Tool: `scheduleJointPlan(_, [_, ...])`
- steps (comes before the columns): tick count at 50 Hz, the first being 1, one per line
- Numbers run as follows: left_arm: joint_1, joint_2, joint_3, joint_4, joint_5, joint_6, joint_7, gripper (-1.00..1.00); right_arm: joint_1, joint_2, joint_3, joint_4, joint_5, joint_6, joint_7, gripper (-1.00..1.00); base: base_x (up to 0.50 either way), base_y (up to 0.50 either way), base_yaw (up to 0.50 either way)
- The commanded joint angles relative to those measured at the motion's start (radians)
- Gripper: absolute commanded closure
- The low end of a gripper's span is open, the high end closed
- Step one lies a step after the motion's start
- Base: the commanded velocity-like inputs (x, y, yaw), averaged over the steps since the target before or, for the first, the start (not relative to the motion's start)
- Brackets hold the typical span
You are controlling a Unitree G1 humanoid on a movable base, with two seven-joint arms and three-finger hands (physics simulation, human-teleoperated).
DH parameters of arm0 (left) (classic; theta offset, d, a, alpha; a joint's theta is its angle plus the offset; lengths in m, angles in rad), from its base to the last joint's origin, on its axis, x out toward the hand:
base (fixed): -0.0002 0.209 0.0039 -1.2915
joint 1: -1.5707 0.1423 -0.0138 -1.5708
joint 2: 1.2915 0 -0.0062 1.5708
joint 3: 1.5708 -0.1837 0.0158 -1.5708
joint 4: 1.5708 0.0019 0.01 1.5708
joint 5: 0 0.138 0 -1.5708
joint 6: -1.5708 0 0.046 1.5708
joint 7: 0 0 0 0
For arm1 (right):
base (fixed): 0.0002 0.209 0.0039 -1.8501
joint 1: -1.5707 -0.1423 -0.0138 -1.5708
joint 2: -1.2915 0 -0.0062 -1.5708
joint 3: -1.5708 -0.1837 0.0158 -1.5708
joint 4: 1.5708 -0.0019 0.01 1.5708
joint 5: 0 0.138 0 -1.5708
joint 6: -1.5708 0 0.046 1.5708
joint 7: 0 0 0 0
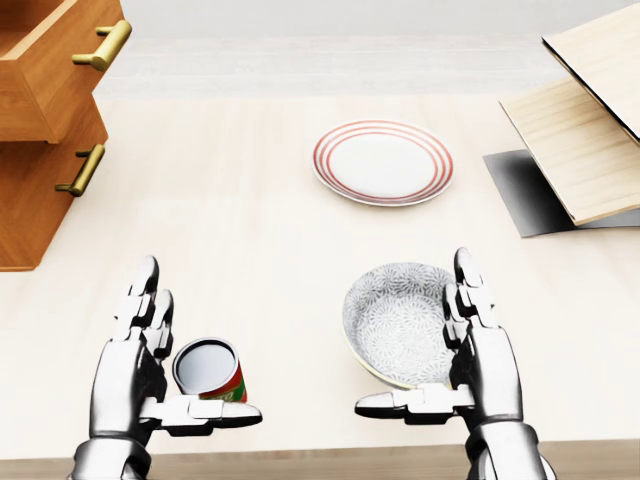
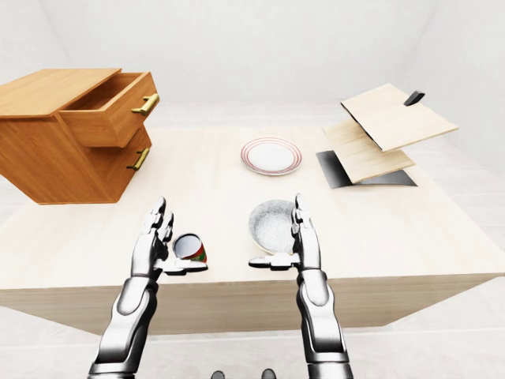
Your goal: Close the top drawer of the cabinet.
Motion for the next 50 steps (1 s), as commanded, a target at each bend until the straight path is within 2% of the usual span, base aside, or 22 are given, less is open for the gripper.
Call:
scheduleJointPlan(1, [-0.044, 0.027, 0.049, 0.063, 0.031, 0.016, -0.01, -1.0, -0.006, -0.015, -0.011, 0.034, -0.016, -0.028, 0.011, -1.0, 0.0, 0.0, 0.0])
scheduleJointPlan(2, [-0.046, 0.028, 0.047, 0.066, 0.042, 0.011, -0.001, -1.0, -0.009, -0.017, -0.012, 0.04, -0.018, -0.019, 0.01, -1.0, 0.0, 0.0, 0.0])
scheduleJointPlan(3, [-0.048, 0.034, 0.045, 0.081, 0.072, 0.009, 0.02, -1.0, -0.013, -0.02, -0.018, 0.06, -0.029, -0.033, -0.002, -1.0, 0.0, 0.0, 0.0])
scheduleJointPlan(4, [-0.05, 0.033, 0.053, 0.085, 0.058, 0.001, 0.018, -1.0, -0.004, -0.019, -0.018, 0.047, -0.019, -0.027, 0.006, -1.0, 0.0, 0.0, 0.0])
scheduleJointPlan(6, [-0.051, 0.034, 0.055, 0.071, 0.055, 0.008, 0.021, -1.0, 0.004, -0.021, -0.01, 0.049, -0.033, -0.037, 0.008, -1.0, 0.0, 0.0, 0.0])
scheduleJointPlan(7, [-0.05, 0.034, 0.053, 0.082, 0.055, 0.0, 0.019, -1.0, 0.002, -0.023, -0.011, 0.043, -0.036, -0.037, 0.006, -1.0, 0.0, 0.0, 0.0])
scheduleJointPlan(9, [-0.037, 0.032, 0.052, 0.043, 0.056, 0.008, 0.024, -1.0, 0.009, -0.026, -0.017, -0.006, -0.04, -0.002, 0.0, -1.0, 0.0, 0.0, 0.0])
scheduleJointPlan(10, [-0.035, 0.037, 0.05, 0.028, 0.063, 0.005, 0.022, -1.0, 0.022, -0.03, -0.025, -0.067, -0.025, 0.036, 0.009, -1.0, 0.0, 0.0, 0.0])
scheduleJointPlan(11, [-0.033, 0.036, 0.056, 0.013, 0.084, 0.018, 0.051, -1.0, 0.023, -0.036, -0.029, -0.089, -0.032, 0.054, 0.007, -1.0, 0.0, 0.0, 0.0])
scheduleJointPlan(12, [-0.033, 0.036, 0.056, 0.013, 0.084, 0.019, 0.051, -1.0, 0.023, -0.035, -0.029, -0.09, -0.033, 0.055, 0.007, -1.0, 0.0, 0.0, 0.0])
scheduleJointPlan(13, [-0.039, 0.039, 0.065, -0.049, 0.068, 0.068, 0.044, -1.0, 0.022, -0.046, -0.056, -0.19, -0.011, 0.073, 0.009, -1.0, 0.0, 0.0, 0.0])
scheduleJointPlan(14, [-0.04, 0.04, 0.066, -0.068, 0.075, 0.085, 0.051, -1.0, 0.02, -0.046, -0.066, -0.211, -0.005, 0.073, 0.009, -1.0, 0.0, 0.0, 0.0])
scheduleJointPlan(15, [-0.04, 0.04, 0.066, -0.068, 0.075, 0.086, 0.051, -1.0, 0.019, -0.046, -0.066, -0.211, -0.005, 0.073, 0.01, -1.0, 0.0, 0.0, 0.0])
scheduleJointPlan(16, [-0.052, 0.046, 0.061, -0.119, 0.083, 0.109, 0.047, -1.0, 0.02, -0.06, -0.076, -0.272, -0.01, 0.073, 0.013, -1.0, 0.0, 0.0, 0.0])
scheduleJointPlan(17, [-0.056, 0.043, 0.061, -0.15, 0.083, 0.119, 0.049, -1.0, 0.02, -0.061, -0.084, -0.286, -0.012, 0.073, 0.016, -1.0, 0.0, 0.0, 0.0])
scheduleJointPlan(22, [-0.08, 0.044, 0.052, -0.174, 0.103, 0.119, 0.052, -1.0, 0.004, -0.064, -0.11, -0.328, 0.003, 0.073, 0.024, -1.0, 0.0, 0.0, 0.0])
scheduleJointPlan(24, [-0.107, 0.05, 0.057, -0.208, 0.101, 0.119, 0.042, -1.0, -0.022, -0.081, -0.133, -0.402, 0.01, 0.073, 0.03, -1.0, 0.0, 0.0, 0.0])
scheduleJointPlan(29, [-0.125, 0.06, 0.075, -0.293, 0.112, 0.119, 0.038, -1.0, -0.054, -0.093, -0.159, -0.429, 0.004, 0.073, 0.043, -1.0, 0.0, 0.0, 0.0])
scheduleJointPlan(33, [-0.126, 0.05, 0.078, -0.394, 0.104, 0.119, 0.036, -1.0, -0.07, -0.103, -0.16, -0.454, -0.013, 0.073, 0.047, -1.0, 0.0, 0.0, 0.0])
scheduleJointPlan(36, [-0.112, 0.045, 0.056, -0.468, 0.124, 0.119, 0.044, -1.0, -0.089, -0.103, -0.177, -0.472, -0.009, 0.073, 0.044, -1.0, 0.0, 0.0, 0.0])
scheduleJointPlan(50, [-0.127, 0.045, 0.054, -0.6, 0.147, 0.119, 0.034, -1.0, -0.11, -0.121, -0.206, -0.524, 0.0, 0.073, 0.052, -1.0, 0.0, 0.0, 0.0])
